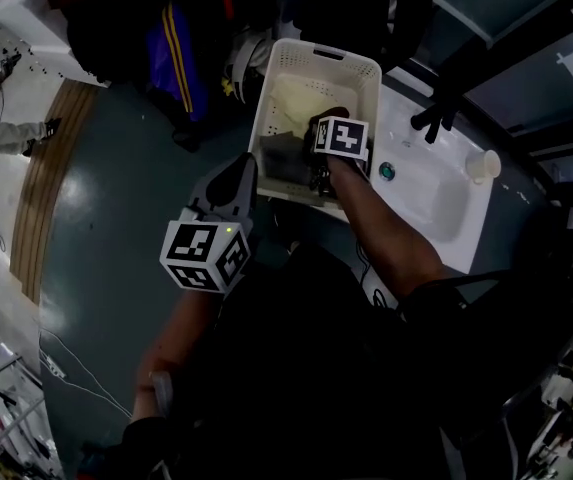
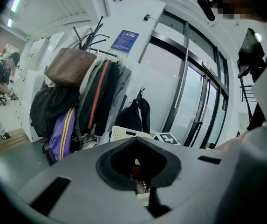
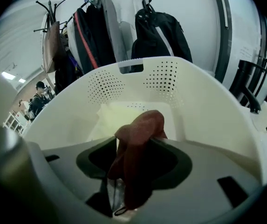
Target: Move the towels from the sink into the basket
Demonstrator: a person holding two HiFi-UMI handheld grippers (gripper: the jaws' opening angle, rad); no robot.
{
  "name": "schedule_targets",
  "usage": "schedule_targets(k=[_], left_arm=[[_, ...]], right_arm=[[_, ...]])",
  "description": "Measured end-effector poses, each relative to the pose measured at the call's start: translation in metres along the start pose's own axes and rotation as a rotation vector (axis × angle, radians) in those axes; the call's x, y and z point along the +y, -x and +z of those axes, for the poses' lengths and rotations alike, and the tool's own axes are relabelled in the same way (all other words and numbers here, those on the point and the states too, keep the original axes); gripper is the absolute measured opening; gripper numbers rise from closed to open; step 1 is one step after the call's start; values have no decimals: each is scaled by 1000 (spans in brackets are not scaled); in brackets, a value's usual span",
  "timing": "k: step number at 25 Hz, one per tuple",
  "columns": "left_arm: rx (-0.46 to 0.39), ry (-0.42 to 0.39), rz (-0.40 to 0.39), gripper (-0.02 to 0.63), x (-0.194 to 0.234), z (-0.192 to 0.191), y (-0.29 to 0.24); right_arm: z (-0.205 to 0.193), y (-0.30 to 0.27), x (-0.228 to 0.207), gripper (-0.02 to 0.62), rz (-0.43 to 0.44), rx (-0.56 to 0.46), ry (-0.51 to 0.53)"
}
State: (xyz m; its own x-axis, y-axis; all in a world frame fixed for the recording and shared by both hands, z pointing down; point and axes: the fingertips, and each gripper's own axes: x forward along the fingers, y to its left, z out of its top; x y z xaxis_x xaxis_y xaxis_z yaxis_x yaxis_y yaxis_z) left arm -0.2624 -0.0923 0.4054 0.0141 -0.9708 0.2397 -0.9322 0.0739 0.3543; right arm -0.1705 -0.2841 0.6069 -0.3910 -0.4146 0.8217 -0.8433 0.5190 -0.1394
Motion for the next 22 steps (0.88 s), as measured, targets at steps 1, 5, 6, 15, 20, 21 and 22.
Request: schedule_targets(k=[1,5,6,15,20,21,22], left_arm=[[-6,-5,-5,3,-2,2,3],[-28,-32,-25,3,-12,6,22],[-33,-37,-29,3,-14,6,27],[-84,-48,-66,3,-29,9,72],[-100,-49,-122,3,-42,5,80],[-103,-62,-145,3,-49,5,80],[-111,-76,-173,3,-59,7,80]], right_arm=[[2,6,4,233,4,-12,6],[14,39,19,247,39,-82,7],[17,49,24,247,52,-104,6],[38,155,44,231,175,-330,-12],[36,225,44,167,231,-470,17],[33,237,42,155,234,-489,37],[30,250,40,152,240,-505,52]])
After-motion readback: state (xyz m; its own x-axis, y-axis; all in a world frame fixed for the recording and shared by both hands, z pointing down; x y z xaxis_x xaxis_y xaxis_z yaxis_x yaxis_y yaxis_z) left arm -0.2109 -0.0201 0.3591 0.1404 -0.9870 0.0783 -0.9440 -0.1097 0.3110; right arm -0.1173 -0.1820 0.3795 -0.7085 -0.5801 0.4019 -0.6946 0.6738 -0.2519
